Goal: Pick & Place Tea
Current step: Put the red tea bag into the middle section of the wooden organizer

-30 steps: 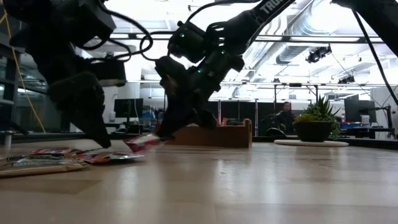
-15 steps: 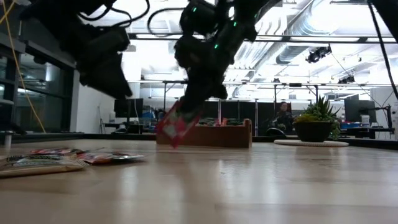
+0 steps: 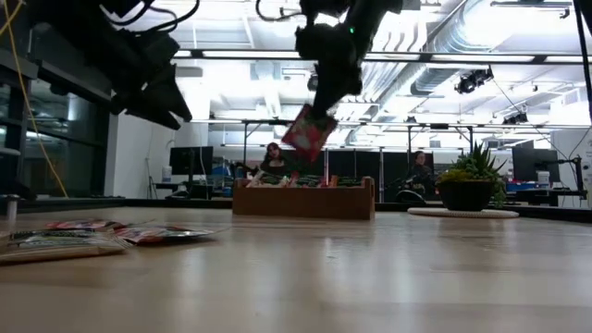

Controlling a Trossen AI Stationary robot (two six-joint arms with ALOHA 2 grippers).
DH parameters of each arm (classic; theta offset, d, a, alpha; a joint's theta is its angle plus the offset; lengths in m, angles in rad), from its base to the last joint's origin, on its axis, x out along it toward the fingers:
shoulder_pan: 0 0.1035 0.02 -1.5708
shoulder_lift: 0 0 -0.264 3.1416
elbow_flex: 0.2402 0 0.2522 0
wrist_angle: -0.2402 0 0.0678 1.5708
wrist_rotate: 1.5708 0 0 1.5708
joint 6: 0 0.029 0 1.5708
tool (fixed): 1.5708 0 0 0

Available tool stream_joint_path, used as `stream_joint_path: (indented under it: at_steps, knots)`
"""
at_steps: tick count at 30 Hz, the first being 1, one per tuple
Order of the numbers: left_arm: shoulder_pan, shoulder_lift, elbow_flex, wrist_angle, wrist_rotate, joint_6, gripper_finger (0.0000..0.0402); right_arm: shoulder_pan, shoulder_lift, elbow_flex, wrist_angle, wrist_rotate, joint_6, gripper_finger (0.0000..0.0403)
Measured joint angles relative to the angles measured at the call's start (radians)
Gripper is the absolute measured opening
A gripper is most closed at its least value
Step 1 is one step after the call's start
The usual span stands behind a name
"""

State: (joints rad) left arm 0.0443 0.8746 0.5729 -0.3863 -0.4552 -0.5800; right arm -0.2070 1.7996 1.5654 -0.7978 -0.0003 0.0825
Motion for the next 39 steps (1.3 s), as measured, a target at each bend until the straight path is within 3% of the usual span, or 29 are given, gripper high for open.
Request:
stream_joint_path:
  at_steps: [7, 12, 21, 39]
  knots:
    - [0.073, -0.084, -0.112, 0.146, 0.079, -0.036, 0.0216, -0.087, 0.0, 0.195, -0.142, 0.076, -0.139, 0.0]
    - [0.089, -0.095, -0.151, 0.226, 0.12, -0.054, 0.0216, -0.154, 0.015, 0.268, -0.167, 0.07, -0.179, 0.0]
    - [0.087, -0.095, -0.152, 0.258, 0.126, -0.057, 0.0216, -0.172, 0.201, 0.442, -0.314, 0.036, -0.223, 0.0]
    - [0.087, -0.095, -0.152, 0.252, 0.136, -0.079, 0.0216, -0.16, 0.388, 0.467, -0.346, -0.033, -0.232, 0.0]
